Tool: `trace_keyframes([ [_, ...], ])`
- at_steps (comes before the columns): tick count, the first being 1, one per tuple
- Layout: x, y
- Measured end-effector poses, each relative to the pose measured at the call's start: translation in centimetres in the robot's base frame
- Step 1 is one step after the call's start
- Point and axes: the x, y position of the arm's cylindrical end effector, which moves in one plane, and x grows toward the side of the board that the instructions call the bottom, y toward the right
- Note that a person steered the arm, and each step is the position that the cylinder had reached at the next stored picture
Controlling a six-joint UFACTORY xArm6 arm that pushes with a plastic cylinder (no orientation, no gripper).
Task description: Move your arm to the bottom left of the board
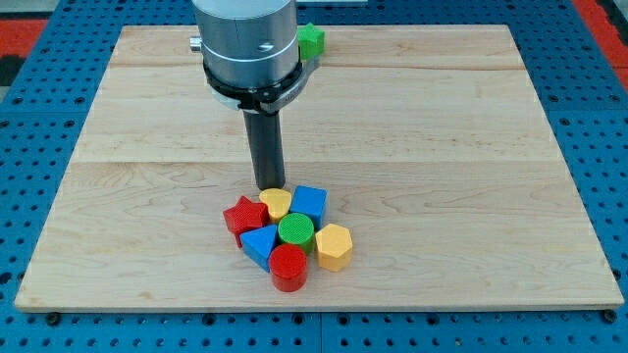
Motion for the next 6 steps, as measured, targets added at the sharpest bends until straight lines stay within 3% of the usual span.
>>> trace_keyframes([
  [1, -3.6, -1.7],
  [2, -3.5, -8.9],
  [3, 3.7, -13.5],
  [4, 13.0, -12.1],
  [5, 14.4, -10.4],
  [6, 14.3, -5.0],
])
